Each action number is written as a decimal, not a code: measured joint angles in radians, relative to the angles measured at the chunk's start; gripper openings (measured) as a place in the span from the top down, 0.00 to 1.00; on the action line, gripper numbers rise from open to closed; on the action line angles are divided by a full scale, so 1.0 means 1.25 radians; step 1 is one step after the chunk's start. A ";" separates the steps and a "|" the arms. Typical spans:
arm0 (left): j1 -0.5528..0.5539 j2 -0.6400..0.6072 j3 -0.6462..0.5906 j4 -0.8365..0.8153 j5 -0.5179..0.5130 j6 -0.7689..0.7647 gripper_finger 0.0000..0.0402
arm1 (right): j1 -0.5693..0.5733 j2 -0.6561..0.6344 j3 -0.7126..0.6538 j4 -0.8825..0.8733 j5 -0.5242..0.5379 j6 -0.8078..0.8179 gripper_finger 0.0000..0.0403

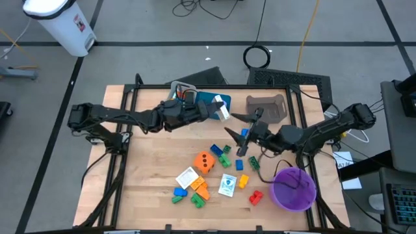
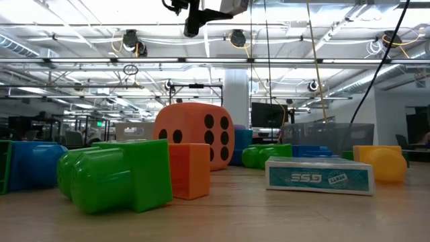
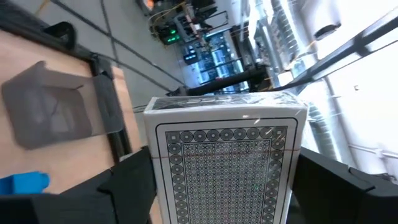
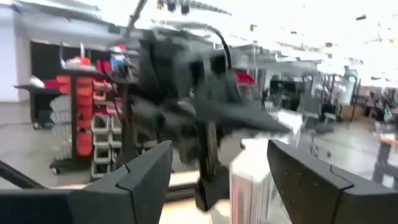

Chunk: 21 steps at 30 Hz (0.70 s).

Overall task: Pick & Place Toys
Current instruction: Put the black deck of cards into the black bin

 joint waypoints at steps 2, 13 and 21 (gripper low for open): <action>0.001 0.000 0.000 0.004 0.006 0.002 0.20 | -0.020 0.010 0.000 -0.004 0.000 0.032 0.36; 0.002 0.000 0.000 0.003 0.013 0.011 0.20 | -0.084 0.055 0.000 -0.003 0.001 0.118 0.38; 0.003 0.000 0.000 0.003 0.013 0.011 0.20 | -0.084 0.064 0.000 0.001 0.005 0.114 0.48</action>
